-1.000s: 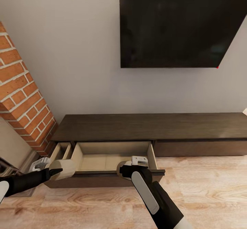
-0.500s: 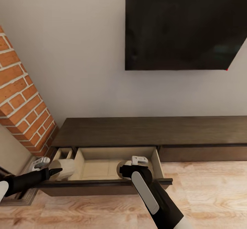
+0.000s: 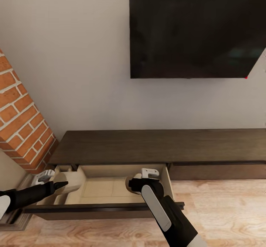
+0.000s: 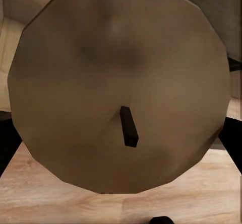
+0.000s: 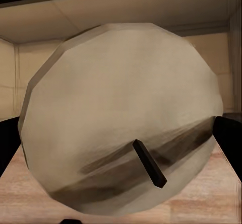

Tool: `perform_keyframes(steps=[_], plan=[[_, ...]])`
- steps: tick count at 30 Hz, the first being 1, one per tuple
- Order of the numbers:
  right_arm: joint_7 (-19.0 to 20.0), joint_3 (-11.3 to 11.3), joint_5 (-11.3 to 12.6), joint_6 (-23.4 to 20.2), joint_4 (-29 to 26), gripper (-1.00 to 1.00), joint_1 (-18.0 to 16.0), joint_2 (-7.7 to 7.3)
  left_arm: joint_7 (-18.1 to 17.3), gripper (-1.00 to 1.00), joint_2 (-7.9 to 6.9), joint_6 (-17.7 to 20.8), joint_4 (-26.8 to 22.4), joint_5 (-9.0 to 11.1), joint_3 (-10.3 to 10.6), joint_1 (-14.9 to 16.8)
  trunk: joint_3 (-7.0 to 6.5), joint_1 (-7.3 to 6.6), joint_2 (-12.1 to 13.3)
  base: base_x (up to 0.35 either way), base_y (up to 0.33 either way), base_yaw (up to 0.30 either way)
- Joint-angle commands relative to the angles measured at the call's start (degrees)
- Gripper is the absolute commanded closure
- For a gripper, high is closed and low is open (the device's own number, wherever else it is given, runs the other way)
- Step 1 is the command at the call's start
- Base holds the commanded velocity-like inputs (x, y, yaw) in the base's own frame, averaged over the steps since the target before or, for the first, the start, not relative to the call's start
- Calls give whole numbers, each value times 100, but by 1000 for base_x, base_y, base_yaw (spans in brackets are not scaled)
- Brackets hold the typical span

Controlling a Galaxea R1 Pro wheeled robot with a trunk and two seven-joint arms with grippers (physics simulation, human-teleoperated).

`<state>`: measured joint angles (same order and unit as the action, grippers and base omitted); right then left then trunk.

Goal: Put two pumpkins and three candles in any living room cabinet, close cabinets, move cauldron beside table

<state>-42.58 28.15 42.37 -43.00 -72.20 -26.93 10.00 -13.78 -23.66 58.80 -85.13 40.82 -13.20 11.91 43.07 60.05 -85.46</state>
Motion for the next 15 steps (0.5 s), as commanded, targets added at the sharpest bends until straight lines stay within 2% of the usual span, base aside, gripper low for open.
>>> perform_keyframes(steps=[1, 9, 11, 13, 14, 15], plan=[[-59, 13, 52, -6, 0, 100, -5, 0, -57, 100, 1, 27, -4, -47, -7, 4, 5, 0, -3, 4, -203, 0], [-99, 179, 55, 6, 136, 100, -34, 0, -6, 100, 59, -1, -8, -46, 34, 4, 5, 0, -3, 1, -45, 0], [-115, 236, 100, 21, 191, 100, -159, 0, 10, 100, 144, -40, -11, -47, 41, 4, 5, 0, -3, 0, -4, 0], [-123, 267, 213, 106, 506, 100, -349, 0, 89, 100, 263, -58, -17, -47, 48, 9, 5, 0, -3, 0, -2, 0], [-133, 289, 264, 169, 685, 100, -427, 0, 185, 100, 338, -62, -19, -49, 58, 15, 5, 0, -3, 0, 0, 0], [-141, 358, 311, 237, 808, 100, -494, 0, 453, 100, 500, -74, -22, -66, 69, 31, 5, 0, -3, 0, 0, 0]])
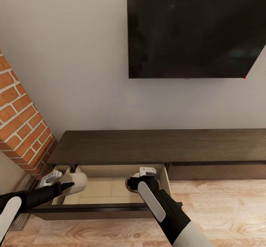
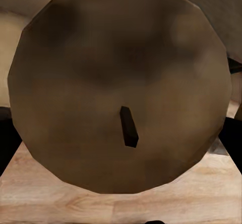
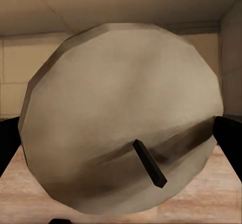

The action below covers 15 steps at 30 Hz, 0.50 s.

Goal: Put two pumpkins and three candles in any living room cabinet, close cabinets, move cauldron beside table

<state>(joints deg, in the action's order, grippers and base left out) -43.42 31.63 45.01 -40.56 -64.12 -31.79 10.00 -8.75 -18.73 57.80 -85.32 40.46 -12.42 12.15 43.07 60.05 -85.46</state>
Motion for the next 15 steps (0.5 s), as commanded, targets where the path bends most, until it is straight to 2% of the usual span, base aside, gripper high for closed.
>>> perform_keyframes(steps=[1, 4, 8, 15], plan=[[-60, 57, 65, 20, 30, 100, -31, 0, 137, 100, 111, 16, -8, -36, -5, 16, 4, -1, -3, 0, 0, 0], [-61, 137, 88, 60, 69, 100, -62, 0, 468, 100, 272, 0, -23, -44, 1, 29, 4, -1, -3, 0, 0, 0], [-52, 174, 94, 66, 80, 100, -70, 0, 573, 100, 373, -36, -28, -42, 2, 32, 4, -1, -3, 0, 0, 0], [-13, 185, 96, 72, 83, 100, -72, 0, 597, 100, 430, -193, -30, -45, 20, 33, 4, -1, -3, 0, 78, 0]])
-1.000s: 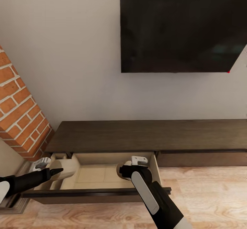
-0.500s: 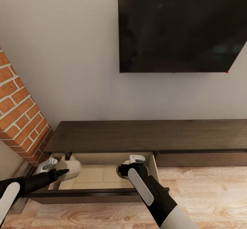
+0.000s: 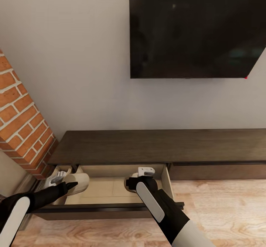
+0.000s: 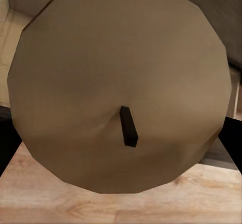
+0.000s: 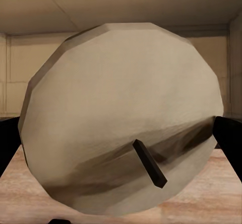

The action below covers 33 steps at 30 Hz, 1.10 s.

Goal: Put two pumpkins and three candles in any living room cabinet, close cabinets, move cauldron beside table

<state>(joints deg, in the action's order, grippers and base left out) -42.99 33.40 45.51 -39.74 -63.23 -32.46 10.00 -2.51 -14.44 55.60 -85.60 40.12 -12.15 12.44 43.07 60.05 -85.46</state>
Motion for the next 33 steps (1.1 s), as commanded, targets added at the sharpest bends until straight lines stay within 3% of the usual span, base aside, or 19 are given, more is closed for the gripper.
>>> perform_keyframes(steps=[1, 18, 28, 33], plan=[[-54, 8, 46, -9, -5, 100, -6, 0, -31, 100, 1, 22, -2, -12, -4, 4, 5, 0, -3, 0, 54, 0], [-43, 8, 46, 1, -3, 100, -6, 0, -60, 100, -4, 18, 3, -13, 44, 4, 5, 0, -3, 108, 75, 0], [-38, 8, 238, 5, 2, 100, -6, 0, -77, 100, -5, 12, -1, -13, 46, 4, 5, 0, -3, 21, 30, 0], [-42, 8, 249, 255, 16, 100, 5, 0, -59, 100, -2, 12, -1, -13, 46, 4, 59, 66, -123, 0, 0, 0]])
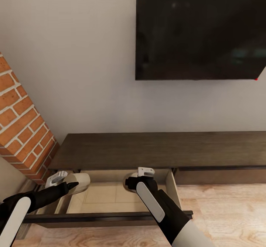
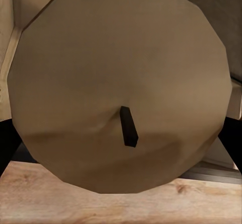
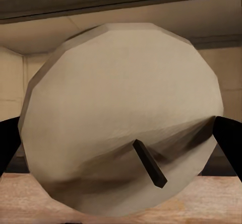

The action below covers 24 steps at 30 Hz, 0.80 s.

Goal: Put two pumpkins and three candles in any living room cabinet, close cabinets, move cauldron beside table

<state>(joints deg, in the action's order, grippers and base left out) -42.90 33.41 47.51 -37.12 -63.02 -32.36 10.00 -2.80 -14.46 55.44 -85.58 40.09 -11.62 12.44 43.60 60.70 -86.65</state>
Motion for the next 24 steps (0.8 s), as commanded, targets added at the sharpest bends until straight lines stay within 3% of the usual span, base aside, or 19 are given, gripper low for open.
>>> perform_keyframes(steps=[1, 16, 24], plan=[[-51, 8, 48, 22, -3, 100, -3, 0, -26, 100, 2, 28, -3, -10, -7, 4, 23, 22, -44, 0, 0, 0], [-48, 8, 48, 85, 148, 100, 2, 0, 5, 100, 13, 4, 3, -10, 12, 4, 293, 352, -646, 0, 0, 0], [-52, 14, 55, 80, 95, 100, -5, 0, 21, 100, 13, -28, 4, -22, 295, 4, 436, 527, -967, 0, 0, 0]])
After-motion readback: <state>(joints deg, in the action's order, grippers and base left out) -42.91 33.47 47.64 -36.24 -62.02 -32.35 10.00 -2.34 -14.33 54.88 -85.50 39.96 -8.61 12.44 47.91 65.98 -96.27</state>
